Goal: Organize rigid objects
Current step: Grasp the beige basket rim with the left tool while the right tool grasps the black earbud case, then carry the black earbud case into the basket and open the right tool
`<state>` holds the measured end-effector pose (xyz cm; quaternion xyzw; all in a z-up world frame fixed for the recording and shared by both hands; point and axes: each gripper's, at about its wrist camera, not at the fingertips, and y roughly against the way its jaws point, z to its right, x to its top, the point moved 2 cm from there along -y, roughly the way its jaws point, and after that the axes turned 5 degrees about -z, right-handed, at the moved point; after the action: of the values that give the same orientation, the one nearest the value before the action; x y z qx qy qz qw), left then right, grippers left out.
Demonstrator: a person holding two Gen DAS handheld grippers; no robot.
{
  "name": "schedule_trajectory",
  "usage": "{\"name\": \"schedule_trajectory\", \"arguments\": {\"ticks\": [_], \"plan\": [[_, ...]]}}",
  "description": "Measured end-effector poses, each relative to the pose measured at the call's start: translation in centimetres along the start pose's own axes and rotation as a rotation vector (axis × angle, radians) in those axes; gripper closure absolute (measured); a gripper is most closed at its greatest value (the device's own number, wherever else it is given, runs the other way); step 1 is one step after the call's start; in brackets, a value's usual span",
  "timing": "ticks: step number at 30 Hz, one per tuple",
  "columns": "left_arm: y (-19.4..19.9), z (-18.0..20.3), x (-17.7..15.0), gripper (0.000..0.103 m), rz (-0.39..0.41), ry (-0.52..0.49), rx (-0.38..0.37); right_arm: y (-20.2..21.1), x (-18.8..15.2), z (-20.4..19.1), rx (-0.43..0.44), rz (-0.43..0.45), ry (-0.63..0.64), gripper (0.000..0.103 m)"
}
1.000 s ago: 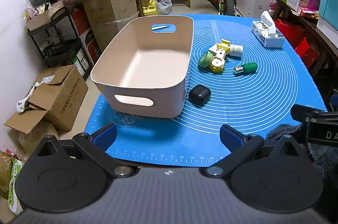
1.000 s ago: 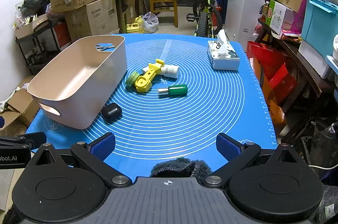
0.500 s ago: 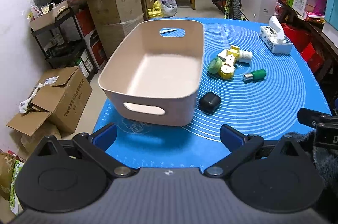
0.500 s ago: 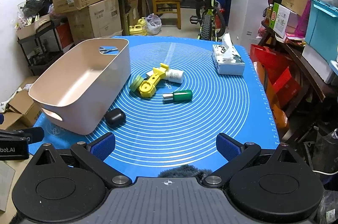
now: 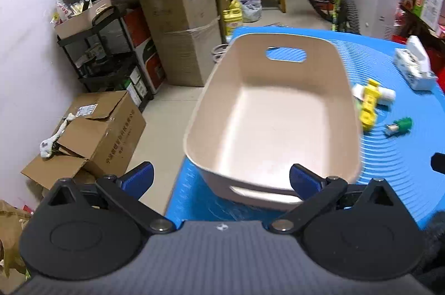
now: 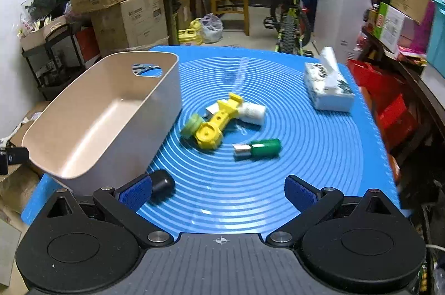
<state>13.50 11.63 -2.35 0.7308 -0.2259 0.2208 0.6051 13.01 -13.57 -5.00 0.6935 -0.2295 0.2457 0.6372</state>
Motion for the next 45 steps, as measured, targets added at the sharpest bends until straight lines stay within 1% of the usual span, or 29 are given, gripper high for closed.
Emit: {"name": "schedule_trajectory", "arguments": {"ticks": [3, 6, 10, 12, 13, 14, 16, 18, 19, 20, 21, 23, 25, 26, 27, 29, 31, 33, 34, 35, 37, 38, 42, 45], "plan": [[-1.8, -0.9, 0.9, 0.000, -0.013, 0.002, 0.002, -2.0, 1.0, -1.0, 0.018, -0.009, 0.021, 0.002], [-3.5, -1.5, 1.6, 0.001, -0.031, -0.002, -0.005, -4.2, 1.7, -2.0, 0.049, -0.035, 0.053, 0.002], [-5.7, -2.4, 2.3, 0.001, -0.054, 0.011, -0.027, -7.1, 1.8, -3.4, 0.092, -0.084, 0.111, 0.002], [-6.8, -2.8, 2.7, 0.004, -0.068, 0.018, -0.041, -8.3, 1.7, -4.0, 0.102, -0.106, 0.139, 0.002], [-7.3, -2.8, 2.8, 0.012, -0.079, 0.017, -0.046, -8.9, 1.7, -4.3, 0.105, -0.116, 0.150, 0.002], [-7.8, -2.8, 2.9, 0.016, -0.095, 0.013, -0.050, -9.4, 1.6, -4.5, 0.110, -0.126, 0.158, 0.002], [-8.6, -2.7, 2.9, 0.016, -0.114, 0.003, -0.054, -10.4, 1.4, -5.1, 0.121, -0.148, 0.183, 0.002], [-9.1, -2.6, 2.9, 0.018, -0.125, -0.015, -0.056, -11.3, 1.1, -5.6, 0.125, -0.168, 0.214, 0.002], [-9.3, -2.6, 2.9, 0.021, -0.132, -0.026, -0.057, -11.7, 1.0, -5.9, 0.129, -0.179, 0.233, 0.002], [-9.5, -2.6, 2.9, 0.028, -0.140, -0.036, -0.058, -12.0, 0.9, -6.2, 0.131, -0.190, 0.250, 0.002], [-9.7, -2.6, 2.9, 0.031, -0.150, -0.044, -0.059, -12.5, 0.7, -6.6, 0.131, -0.199, 0.269, 0.003], [-10.2, -2.9, 2.9, 0.043, -0.167, -0.052, -0.063, -13.2, 0.6, -6.9, 0.126, -0.214, 0.295, 0.005], [-10.6, -3.1, 2.8, 0.050, -0.184, -0.061, -0.070, -14.0, 0.6, -7.2, 0.127, -0.225, 0.322, 0.007], [-10.8, -3.2, 2.8, 0.056, -0.187, -0.066, -0.067, -14.3, 0.4, -7.3, 0.131, -0.229, 0.337, 0.007], [-10.9, -3.3, 2.8, 0.060, -0.191, -0.073, -0.061, -14.5, 0.3, -7.5, 0.132, -0.232, 0.357, 0.009], [-11.0, -3.4, 2.7, 0.073, -0.201, -0.083, -0.059, -14.9, 0.1, -7.8, 0.129, -0.237, 0.387, 0.013], [-11.0, -3.5, 2.7, 0.078, -0.205, -0.079, -0.085, -15.2, 0.0, -8.0, 0.144, -0.245, 0.405, 0.018], [-11.0, -3.4, 2.7, 0.083, -0.202, -0.089, -0.090, -15.5, -0.1, -8.0, 0.156, -0.248, 0.419, 0.021], [-10.9, -3.2, 2.7, 0.088, -0.202, -0.095, -0.096, -15.5, -0.1, -8.0, 0.168, -0.243, 0.424, 0.022], [-10.9, -3.0, 2.8, 0.088, -0.201, -0.098, -0.092, -15.5, -0.1, -8.0, 0.180, -0.239, 0.431, 0.024], [-10.9, -2.9, 2.9, 0.088, -0.201, -0.101, -0.085, -15.4, -0.1, -7.9, 0.211, -0.238, 0.432, 0.033], [-10.9, -2.9, 2.9, 0.088, -0.201, -0.099, -0.085, -15.4, 0.0, -7.8, 0.223, -0.237, 0.431, 0.035], [-10.9, -2.8, 3.1, 0.088, -0.204, -0.097, -0.081, -15.0, -0.2, -7.8, 0.237, -0.225, 0.444, 0.049], [-10.9, -2.7, 3.2, 0.088, -0.205, -0.098, -0.075, -14.8, -0.3, -7.6, 0.243, -0.221, 0.448, 0.049]]}}
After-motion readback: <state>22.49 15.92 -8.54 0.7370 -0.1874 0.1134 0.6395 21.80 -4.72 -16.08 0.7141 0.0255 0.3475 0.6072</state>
